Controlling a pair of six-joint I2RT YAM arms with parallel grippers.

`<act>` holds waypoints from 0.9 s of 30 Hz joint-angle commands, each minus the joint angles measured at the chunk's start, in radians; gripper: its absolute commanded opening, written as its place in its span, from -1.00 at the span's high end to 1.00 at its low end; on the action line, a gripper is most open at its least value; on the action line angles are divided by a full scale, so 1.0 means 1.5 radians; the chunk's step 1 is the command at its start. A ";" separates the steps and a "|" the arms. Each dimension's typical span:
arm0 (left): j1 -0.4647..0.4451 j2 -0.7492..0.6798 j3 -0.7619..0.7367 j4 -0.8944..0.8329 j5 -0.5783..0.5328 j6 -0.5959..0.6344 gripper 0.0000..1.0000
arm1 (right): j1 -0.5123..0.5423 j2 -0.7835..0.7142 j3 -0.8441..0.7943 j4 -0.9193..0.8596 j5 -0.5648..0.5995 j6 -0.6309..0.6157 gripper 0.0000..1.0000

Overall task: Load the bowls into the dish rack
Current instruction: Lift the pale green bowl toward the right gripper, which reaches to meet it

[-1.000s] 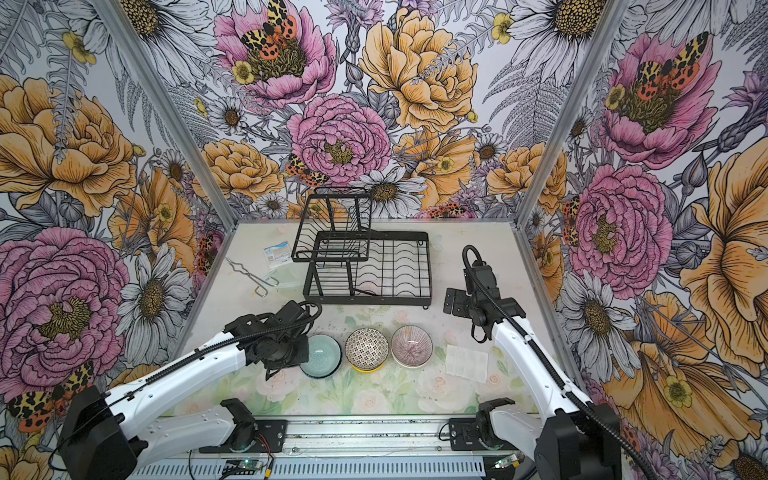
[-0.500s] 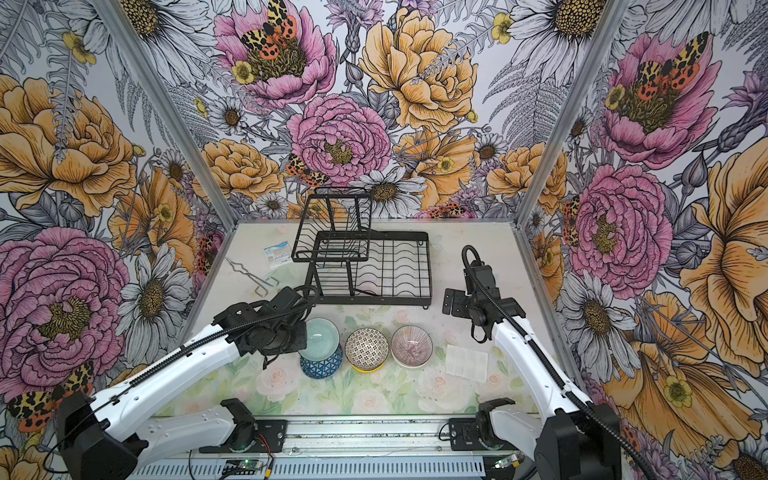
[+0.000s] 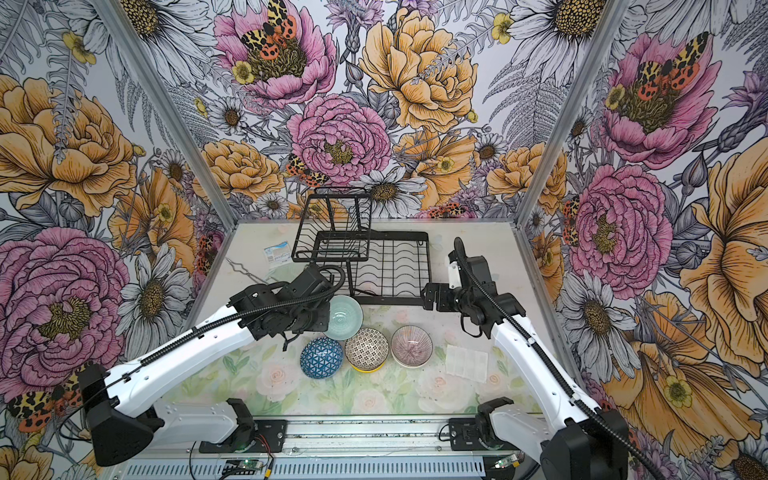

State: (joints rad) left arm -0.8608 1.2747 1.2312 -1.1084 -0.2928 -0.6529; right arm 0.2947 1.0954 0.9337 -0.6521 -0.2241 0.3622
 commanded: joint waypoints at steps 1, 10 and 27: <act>-0.006 -0.014 -0.003 0.096 -0.018 0.004 1.00 | 0.032 -0.027 0.024 0.008 -0.042 0.033 -0.90; -0.036 0.011 -0.025 0.233 -0.032 0.017 1.00 | 0.125 -0.056 0.027 0.010 -0.016 0.098 -0.59; -0.066 0.044 -0.035 0.335 -0.021 0.047 1.00 | 0.227 0.020 0.057 0.057 0.089 0.120 -0.31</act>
State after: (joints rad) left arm -0.9451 1.3426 1.1835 -0.7055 -0.3149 -0.5949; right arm 0.6212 1.1091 0.9852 -0.6147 -0.1234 0.5346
